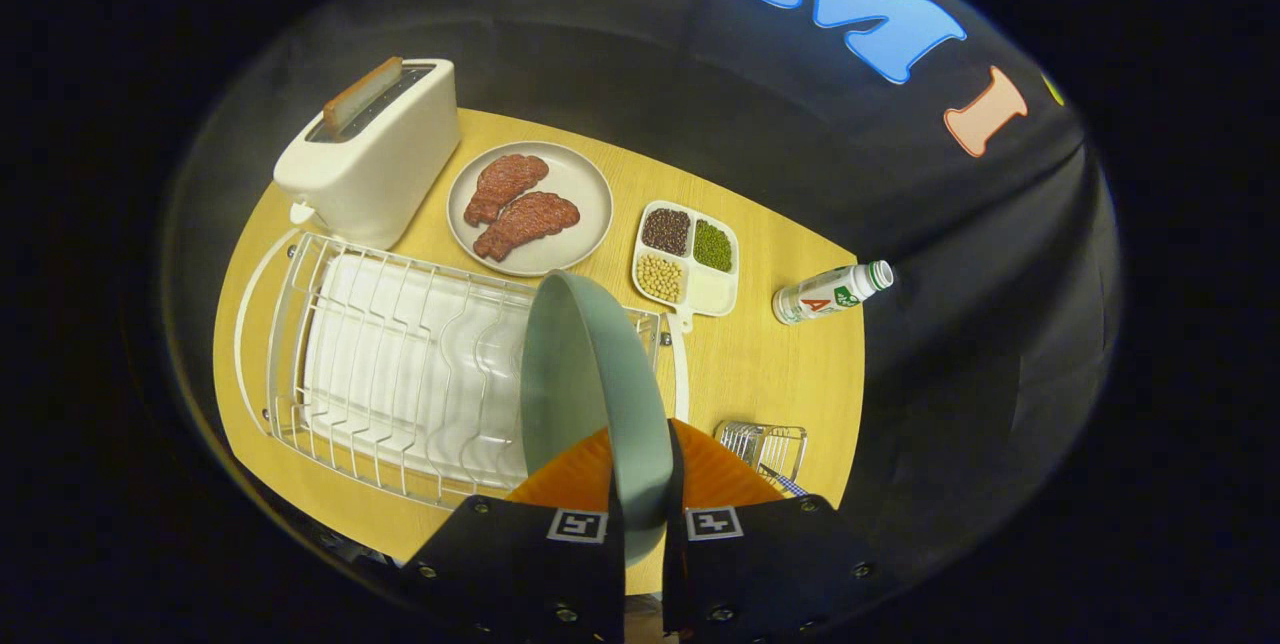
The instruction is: Take the plate from the dish rack, then take the spoon from the basket and place it into the plate.
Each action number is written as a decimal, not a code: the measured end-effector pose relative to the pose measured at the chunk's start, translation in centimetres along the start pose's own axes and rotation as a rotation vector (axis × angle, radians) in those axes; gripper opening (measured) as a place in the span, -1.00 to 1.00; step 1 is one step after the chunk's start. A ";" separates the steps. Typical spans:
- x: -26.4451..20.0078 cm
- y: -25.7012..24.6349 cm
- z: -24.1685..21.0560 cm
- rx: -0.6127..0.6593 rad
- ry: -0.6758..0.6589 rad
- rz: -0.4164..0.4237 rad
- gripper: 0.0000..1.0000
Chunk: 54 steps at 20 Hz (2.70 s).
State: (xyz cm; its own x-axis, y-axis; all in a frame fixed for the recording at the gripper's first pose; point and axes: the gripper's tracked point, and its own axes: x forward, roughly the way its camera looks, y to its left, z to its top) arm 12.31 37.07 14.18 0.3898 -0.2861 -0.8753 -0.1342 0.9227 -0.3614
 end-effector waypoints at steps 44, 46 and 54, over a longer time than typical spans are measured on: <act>7.2 -5.9 -30.0 0.528 -0.040 0.968 -0.71; 9.1 -5.0 -31.1 0.556 -0.003 0.972 -0.71; 12.0 -2.1 -32.0 0.651 0.023 1.041 -0.71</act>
State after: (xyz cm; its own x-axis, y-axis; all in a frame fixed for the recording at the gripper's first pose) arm -11.89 23.37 -5.87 0.3512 0.6658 -0.6583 0.1108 0.6686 0.7353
